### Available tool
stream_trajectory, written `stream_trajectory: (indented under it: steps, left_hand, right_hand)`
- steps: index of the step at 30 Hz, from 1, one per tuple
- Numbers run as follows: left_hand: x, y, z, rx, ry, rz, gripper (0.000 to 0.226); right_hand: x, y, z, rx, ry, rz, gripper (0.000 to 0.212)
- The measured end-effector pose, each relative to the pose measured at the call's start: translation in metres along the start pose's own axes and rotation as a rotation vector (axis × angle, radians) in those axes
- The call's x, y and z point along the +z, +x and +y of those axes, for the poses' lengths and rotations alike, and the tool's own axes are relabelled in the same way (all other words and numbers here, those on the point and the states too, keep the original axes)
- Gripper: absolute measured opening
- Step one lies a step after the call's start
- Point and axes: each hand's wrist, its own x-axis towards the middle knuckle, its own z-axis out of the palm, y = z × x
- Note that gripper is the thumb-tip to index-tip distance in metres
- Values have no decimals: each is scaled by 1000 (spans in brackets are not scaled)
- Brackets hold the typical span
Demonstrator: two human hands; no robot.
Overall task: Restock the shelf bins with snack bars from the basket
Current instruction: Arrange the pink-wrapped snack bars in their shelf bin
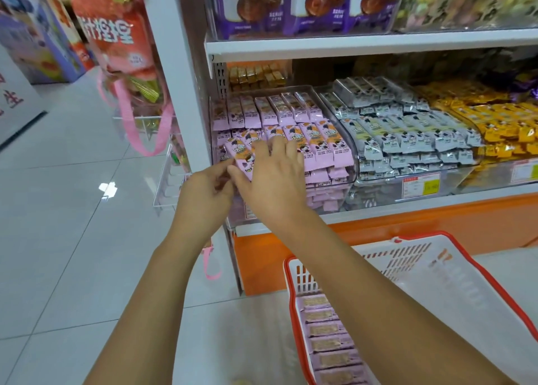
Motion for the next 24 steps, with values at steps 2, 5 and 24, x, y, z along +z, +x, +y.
stream_trajectory:
  steps: [2,5,24]
  left_hand:
    - [1,1,1,-8,-19,-31,34]
    - [5,0,7,-51,-166,-103,57]
    - [87,-63,19,320,233,-389,30]
  right_hand:
    - [-6,-1,4,-17,-24,-86,53]
    - [-18,4,14,-73,23,-245,43]
    - [5,-126,196,-97,106,-877,20]
